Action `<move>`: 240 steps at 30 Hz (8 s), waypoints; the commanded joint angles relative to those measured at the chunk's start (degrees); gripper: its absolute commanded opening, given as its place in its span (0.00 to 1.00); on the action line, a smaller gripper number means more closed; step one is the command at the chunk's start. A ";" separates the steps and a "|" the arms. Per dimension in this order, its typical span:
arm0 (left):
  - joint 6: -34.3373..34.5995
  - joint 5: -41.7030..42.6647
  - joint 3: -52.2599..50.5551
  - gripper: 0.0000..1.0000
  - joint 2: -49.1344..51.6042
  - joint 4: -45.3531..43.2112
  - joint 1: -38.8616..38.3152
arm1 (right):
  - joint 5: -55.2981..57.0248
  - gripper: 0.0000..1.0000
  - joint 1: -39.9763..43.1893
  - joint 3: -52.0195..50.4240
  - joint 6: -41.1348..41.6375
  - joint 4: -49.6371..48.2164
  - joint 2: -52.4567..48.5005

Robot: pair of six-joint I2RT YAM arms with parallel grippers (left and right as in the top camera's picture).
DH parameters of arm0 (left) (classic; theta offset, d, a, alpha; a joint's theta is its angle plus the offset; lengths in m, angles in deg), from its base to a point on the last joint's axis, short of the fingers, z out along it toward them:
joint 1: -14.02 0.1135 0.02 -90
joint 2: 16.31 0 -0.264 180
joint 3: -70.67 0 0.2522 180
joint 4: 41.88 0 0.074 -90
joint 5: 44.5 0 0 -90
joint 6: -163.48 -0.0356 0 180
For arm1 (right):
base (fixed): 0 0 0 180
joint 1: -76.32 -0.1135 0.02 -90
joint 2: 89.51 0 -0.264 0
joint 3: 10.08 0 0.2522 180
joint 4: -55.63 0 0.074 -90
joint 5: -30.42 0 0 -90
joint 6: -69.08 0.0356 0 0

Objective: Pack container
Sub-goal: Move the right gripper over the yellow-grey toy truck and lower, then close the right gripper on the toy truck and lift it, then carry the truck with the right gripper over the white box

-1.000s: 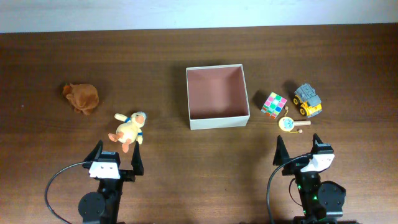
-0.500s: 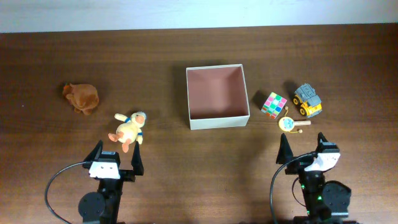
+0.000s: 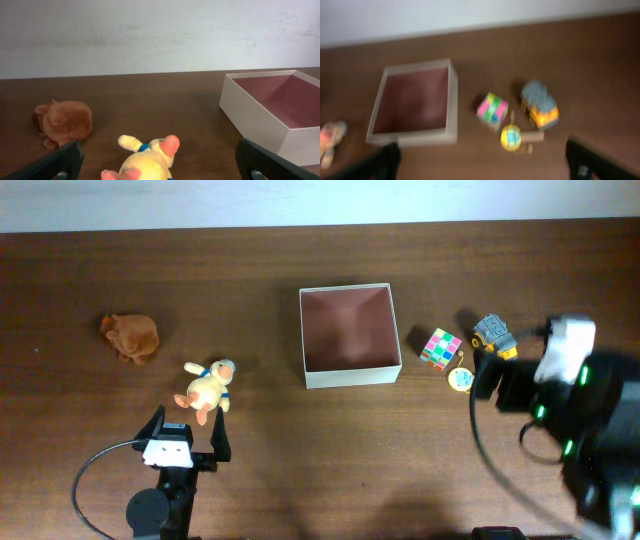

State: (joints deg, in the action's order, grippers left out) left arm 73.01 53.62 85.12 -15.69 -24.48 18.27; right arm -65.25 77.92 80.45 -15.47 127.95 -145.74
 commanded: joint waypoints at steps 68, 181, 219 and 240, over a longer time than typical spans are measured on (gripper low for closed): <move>-0.87 -0.24 -0.17 0.99 -0.28 0.28 -0.24 | -14.67 0.99 16.81 25.31 -35.26 1.57 -69.64; -0.87 -0.24 -0.17 0.99 -0.28 0.28 -0.24 | -6.12 0.51 16.65 29.79 -26.97 3.80 -71.63; -0.87 -0.24 -0.17 0.99 -0.28 0.28 -0.24 | -38.71 0.53 -18.93 55.25 -20.55 11.93 -71.65; -0.87 -0.24 -0.17 0.99 -0.28 0.28 -0.24 | 9.18 0.53 -31.10 54.64 14.51 4.98 -77.24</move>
State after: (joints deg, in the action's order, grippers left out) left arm 73.01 53.62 85.12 -15.69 -24.46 18.27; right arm -60.57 46.65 134.50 -6.46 133.42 -219.79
